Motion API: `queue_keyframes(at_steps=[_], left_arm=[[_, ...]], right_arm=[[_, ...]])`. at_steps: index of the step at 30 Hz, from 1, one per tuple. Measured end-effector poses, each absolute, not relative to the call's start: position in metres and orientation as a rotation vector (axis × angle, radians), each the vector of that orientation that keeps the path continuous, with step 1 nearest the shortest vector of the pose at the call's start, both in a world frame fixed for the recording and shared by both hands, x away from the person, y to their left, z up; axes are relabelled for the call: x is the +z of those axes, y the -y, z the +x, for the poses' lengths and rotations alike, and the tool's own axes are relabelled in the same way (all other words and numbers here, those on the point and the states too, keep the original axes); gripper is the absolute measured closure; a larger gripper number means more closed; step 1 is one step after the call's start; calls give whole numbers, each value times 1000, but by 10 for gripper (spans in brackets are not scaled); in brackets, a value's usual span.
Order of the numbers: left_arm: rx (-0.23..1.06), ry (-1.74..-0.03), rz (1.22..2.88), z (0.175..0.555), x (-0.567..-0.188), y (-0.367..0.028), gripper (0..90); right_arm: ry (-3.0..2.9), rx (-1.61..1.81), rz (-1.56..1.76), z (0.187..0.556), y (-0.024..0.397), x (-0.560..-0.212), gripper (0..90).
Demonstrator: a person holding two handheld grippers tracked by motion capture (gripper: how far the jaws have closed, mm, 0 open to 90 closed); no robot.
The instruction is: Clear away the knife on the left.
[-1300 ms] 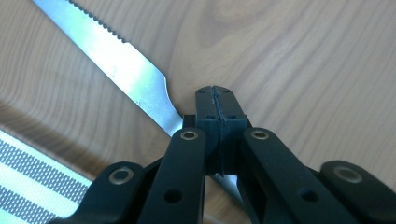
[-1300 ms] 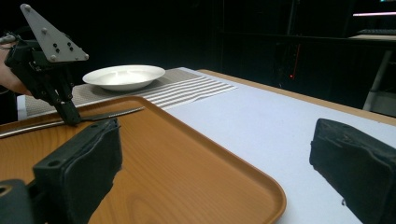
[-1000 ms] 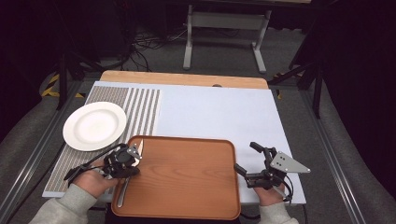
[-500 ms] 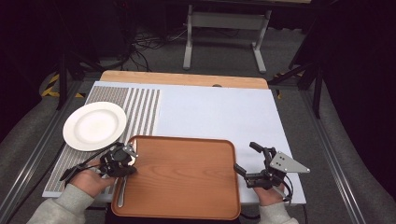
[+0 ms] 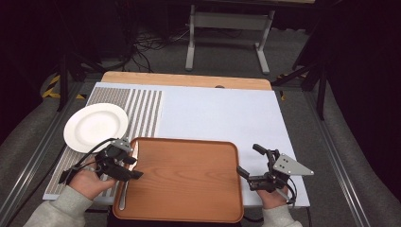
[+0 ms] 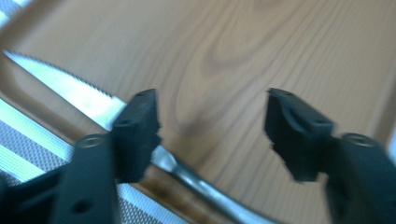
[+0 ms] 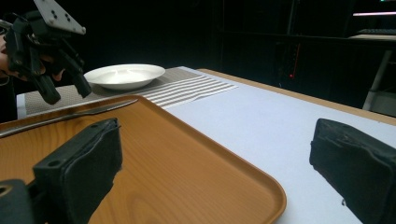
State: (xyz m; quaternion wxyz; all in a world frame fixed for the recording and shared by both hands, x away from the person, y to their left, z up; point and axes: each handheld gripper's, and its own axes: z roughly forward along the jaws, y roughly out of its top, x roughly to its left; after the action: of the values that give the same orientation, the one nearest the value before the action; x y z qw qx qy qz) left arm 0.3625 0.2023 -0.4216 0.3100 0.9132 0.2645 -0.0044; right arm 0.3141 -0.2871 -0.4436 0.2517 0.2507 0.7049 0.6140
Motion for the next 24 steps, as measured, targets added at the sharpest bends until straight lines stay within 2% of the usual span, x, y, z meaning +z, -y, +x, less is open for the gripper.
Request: queue_keyframes(at_steps=[3, 4, 8, 11, 24], left_arm=[[-14, -692, 2373, 360, -416, -205, 193], [-16, -681, 2359, 360, -415, -206, 193], [68, -633, 2306, 356, -408, -209, 72], [113, -610, 2257, 353, -404, -212, 15], [261, -500, 2012, 336, -406, -232, 4]], right_arm=[[-1914, 1671, 682, 314, 287, -443, 29], [-1914, 1671, 682, 314, 287, -443, 29], [-1919, 1670, 682, 315, 285, -443, 29], [-1925, 1668, 676, 315, 284, -444, 29], [-1922, 1669, 683, 315, 286, -444, 29]])
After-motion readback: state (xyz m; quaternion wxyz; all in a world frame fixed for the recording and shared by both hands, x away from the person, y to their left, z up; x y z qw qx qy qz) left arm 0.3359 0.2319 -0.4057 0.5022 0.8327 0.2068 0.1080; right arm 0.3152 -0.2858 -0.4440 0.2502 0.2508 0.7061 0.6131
